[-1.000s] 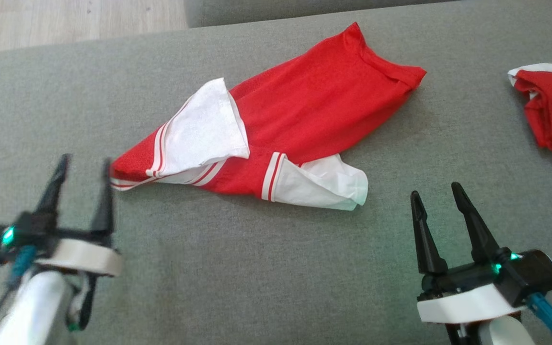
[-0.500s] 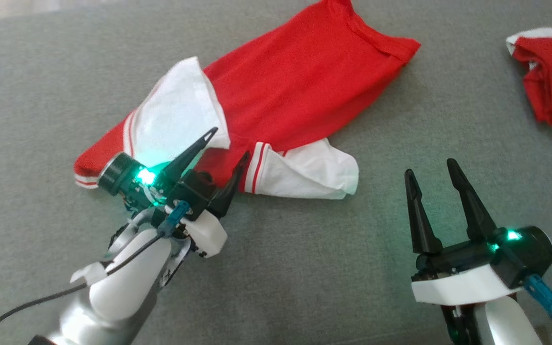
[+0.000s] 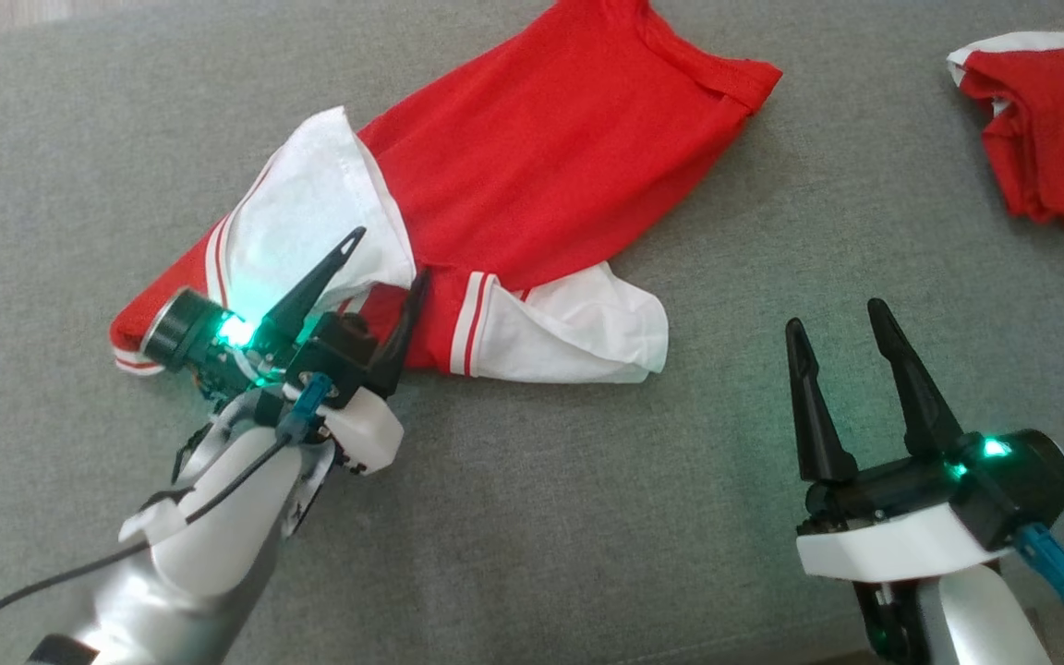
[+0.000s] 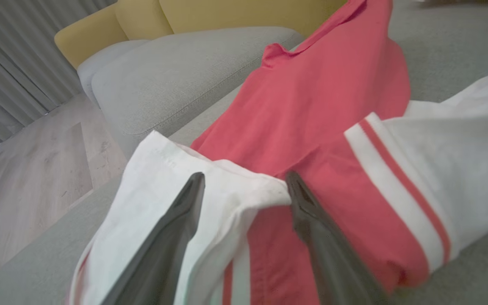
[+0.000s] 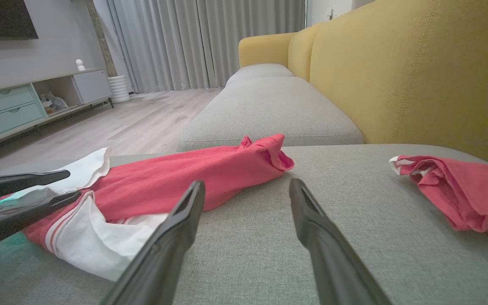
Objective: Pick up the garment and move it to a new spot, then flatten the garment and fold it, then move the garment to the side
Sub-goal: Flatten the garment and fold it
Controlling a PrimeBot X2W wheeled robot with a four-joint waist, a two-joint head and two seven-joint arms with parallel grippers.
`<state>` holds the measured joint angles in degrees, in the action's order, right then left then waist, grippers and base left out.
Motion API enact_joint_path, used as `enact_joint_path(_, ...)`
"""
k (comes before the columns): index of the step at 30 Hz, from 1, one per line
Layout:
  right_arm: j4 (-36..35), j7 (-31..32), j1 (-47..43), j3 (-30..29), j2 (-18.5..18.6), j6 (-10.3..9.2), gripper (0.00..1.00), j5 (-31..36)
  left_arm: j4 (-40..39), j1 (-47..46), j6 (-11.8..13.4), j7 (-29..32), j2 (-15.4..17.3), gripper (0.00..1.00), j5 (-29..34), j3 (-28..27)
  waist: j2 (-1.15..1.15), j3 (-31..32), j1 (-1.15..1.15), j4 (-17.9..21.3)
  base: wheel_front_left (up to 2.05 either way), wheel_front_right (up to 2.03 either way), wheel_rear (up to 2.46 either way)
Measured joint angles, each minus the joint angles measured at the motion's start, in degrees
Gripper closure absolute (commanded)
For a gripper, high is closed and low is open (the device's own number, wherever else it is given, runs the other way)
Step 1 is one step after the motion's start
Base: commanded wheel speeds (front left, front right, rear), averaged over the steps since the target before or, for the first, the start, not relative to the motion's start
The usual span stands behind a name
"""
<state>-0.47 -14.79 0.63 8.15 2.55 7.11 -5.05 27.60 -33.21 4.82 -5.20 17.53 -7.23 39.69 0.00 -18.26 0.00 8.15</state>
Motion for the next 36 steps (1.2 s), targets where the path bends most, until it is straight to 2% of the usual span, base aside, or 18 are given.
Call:
enact_joint_path(1,0.00,0.00,0.00,0.00,0.00,0.00,0.00,0.00,-0.24,0.36,0.07,0.00,0.10,0.02,-0.37,-0.12,0.00,0.15,0.00,-0.06,0.00,0.00,0.00)
enact_joint_path(2,0.00,0.00,0.00,0.00,0.00,0.00,0.00,0.00,-0.48,0.80,0.08,-0.01,0.16,0.11,-0.76,-0.25,0.00,0.27,0.00,-0.13,0.00,0.00,0.00)
enact_joint_path(3,0.00,0.00,-0.02,-0.03,0.00,0.00,0.00,0.00,-0.83,1.25,0.08,-0.26,0.24,0.31,-1.14,-0.33,0.00,0.39,0.00,-0.23,0.00,0.00,0.00)
enact_joint_path(4,0.00,0.00,-0.04,-0.07,0.00,0.00,0.00,0.00,-1.29,1.69,0.08,-0.52,0.32,0.60,-1.38,-0.36,0.00,0.50,0.00,-0.34,0.00,0.00,0.00)
enact_joint_path(5,-0.01,0.00,-0.07,-0.12,0.00,0.00,0.00,0.01,-1.58,1.97,0.07,-0.52,0.36,0.82,-1.37,-0.35,0.00,0.60,0.00,-0.46,0.00,0.00,0.00)
enact_joint_path(6,0.00,0.00,-0.08,-0.15,0.00,0.00,0.00,0.01,-1.74,2.05,0.07,-0.52,0.40,1.00,-1.38,-0.34,0.00,0.69,0.00,-0.59,0.00,0.00,0.00)
enact_joint_path(13,0.00,0.00,-0.07,-0.14,0.00,0.00,0.00,0.01,-3.24,2.03,0.36,-1.05,1.16,1.00,-1.94,-0.60,0.00,0.84,0.00,-1.27,0.00,0.00,0.00)
enact_joint_path(18,0.65,0.00,0.13,-1.09,0.00,0.00,0.00,-0.60,-8.51,2.18,2.55,-3.50,2.15,1.00,-2.26,-1.91,0.00,1.15,0.00,-2.95,0.00,0.00,0.00)
enact_joint_path(24,7.60,0.00,6.98,-5.02,0.74,0.00,0.00,-0.93,-16.40,4.31,4.87,-3.94,5.79,1.00,-2.26,-4.16,0.00,1.25,0.00,-6.62,0.00,0.00,0.00)
enact_joint_path(30,21.94,0.01,21.41,-6.81,8.02,0.00,0.00,-2.18,-21.02,4.89,5.26,-2.86,7.11,1.00,-2.27,-4.53,0.00,0.53,0.00,-10.66,0.00,0.00,0.00)
enact_joint_path(32,27.70,1.20,25.96,-5.22,10.98,0.00,0.00,-2.37,-21.50,4.88,5.26,-2.81,7.03,1.00,-2.27,-4.36,0.00,0.18,0.00,-11.89,0.00,0.00,0.00)
enact_joint_path(36,35.78,5.60,32.59,1.19,15.17,0.00,0.00,-7.36,-21.73,4.76,5.19,-2.60,6.43,1.00,-2.27,-3.46,0.00,-0.64,0.01,-14.05,0.00,0.00,0.00)
